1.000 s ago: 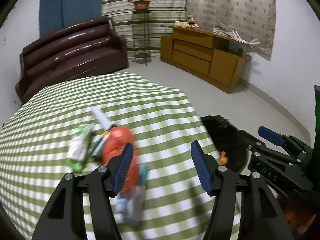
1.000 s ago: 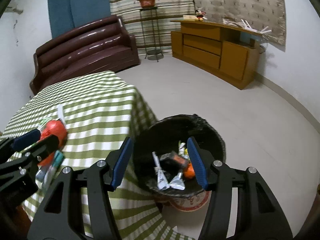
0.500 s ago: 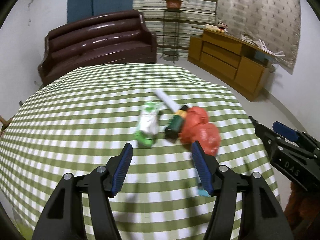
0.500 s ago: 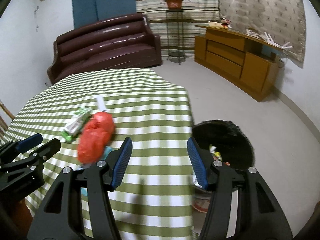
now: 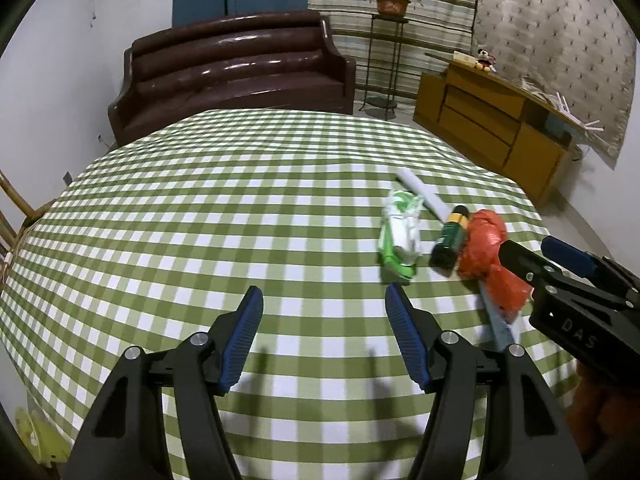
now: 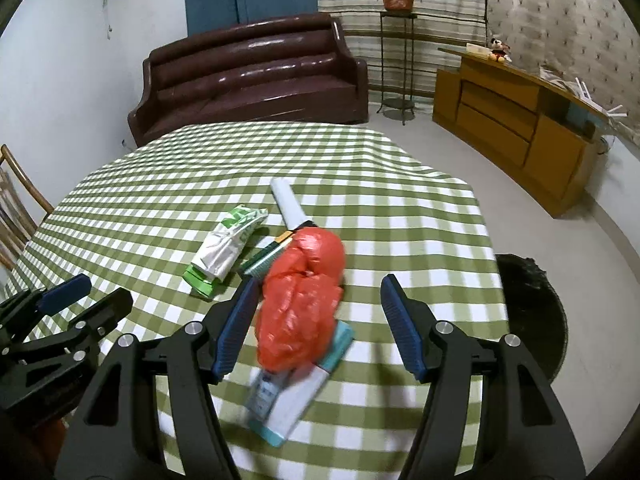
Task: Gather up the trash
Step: 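Grasp the red plastic bag with the right gripper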
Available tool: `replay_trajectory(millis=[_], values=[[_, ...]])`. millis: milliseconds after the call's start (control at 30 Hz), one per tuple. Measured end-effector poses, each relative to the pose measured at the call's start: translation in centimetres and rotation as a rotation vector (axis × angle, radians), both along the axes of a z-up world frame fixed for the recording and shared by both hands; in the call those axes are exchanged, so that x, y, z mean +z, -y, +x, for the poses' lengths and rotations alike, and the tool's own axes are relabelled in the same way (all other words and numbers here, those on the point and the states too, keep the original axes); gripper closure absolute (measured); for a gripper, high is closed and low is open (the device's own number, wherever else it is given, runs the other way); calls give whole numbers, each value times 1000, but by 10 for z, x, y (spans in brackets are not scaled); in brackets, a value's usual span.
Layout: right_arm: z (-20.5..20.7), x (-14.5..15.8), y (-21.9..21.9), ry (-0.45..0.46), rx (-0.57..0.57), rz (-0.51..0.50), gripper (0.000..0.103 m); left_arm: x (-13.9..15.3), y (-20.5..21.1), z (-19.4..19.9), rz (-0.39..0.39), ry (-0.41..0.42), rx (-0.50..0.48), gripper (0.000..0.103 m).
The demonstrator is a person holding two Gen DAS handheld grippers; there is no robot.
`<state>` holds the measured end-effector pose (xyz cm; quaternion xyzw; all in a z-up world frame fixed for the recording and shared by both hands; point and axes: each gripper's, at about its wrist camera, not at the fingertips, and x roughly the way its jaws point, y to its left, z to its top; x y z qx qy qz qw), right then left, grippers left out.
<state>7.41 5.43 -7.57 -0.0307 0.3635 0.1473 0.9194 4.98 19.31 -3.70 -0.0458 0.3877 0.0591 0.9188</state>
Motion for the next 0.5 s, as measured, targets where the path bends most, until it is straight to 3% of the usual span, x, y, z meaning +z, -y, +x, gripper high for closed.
replay_trajectory(millis=[300,500], values=[[18,-10,-13,-39,-14,-35,41,-6,-13,7,-16,-20,11,39],[19,-10,-17,-42,6,-40,66,-8,-8,13,-26,-26,-2,38]])
